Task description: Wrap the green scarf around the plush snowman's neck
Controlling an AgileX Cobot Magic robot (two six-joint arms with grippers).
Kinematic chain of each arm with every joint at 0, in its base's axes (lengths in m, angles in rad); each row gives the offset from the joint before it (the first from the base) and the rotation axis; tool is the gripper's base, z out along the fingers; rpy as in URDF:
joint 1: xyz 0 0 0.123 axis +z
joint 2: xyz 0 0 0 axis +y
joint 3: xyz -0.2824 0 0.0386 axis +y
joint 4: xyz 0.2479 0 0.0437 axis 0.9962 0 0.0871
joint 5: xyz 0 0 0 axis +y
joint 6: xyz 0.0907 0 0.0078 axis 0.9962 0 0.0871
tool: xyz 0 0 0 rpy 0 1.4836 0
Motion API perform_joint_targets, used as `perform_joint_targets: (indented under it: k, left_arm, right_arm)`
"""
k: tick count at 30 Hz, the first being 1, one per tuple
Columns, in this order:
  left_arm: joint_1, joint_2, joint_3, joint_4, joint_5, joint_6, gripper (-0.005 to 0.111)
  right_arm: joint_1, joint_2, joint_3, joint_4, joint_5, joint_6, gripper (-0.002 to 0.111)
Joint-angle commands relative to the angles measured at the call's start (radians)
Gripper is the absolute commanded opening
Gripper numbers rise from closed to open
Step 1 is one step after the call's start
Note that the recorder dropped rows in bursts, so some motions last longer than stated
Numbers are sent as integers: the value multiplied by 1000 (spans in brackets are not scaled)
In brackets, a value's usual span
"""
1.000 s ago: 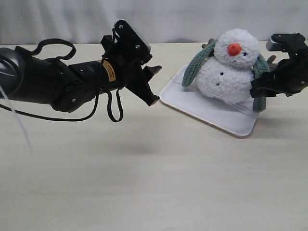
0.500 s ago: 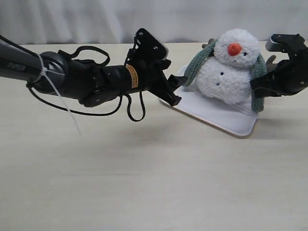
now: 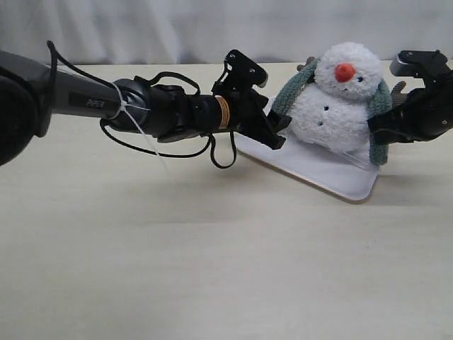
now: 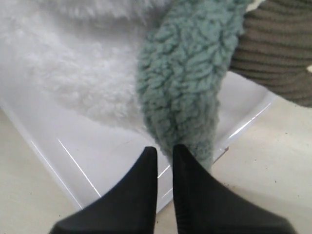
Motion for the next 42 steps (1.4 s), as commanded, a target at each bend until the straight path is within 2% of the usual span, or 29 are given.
perform_joint_targets:
  k: [1,17,19,22,26,30,36,39,42]
  left_arm:
    - [-1,46,-63,23,65,-19,59]
    - [-1,167,-196,19,-11,-16,59]
    - [-1,182,-212,19,-15,-16,54]
    - [-1,199,-219,19,22,-12,37]
    - [-1,200,-219,21,148,-10,14]
    - [-3,188,-219,21,210,-16,0]
    - [-48,152,-219,21,356,-10,0]
    - [-87,135,-219,27,379,-8,0]
    - [-126,109,-219,27,407,-4,0]
  right_arm:
    - [-1,-2,2,14,5,1,11]
    - [-1,-2,2,14,4,1,11]
    - [-1,-2,2,14,6,1,11]
    - [-1,-2,2,14,8,1,11]
    - [-1,-2,2,14,23,1,11]
    - [-1,-9,2,14,91,1,11]
    - [-1,-72,2,21,180,17,10]
    - [-1,-78,2,21,239,44,4]
    - [-1,-75,9,21,280,61,4]
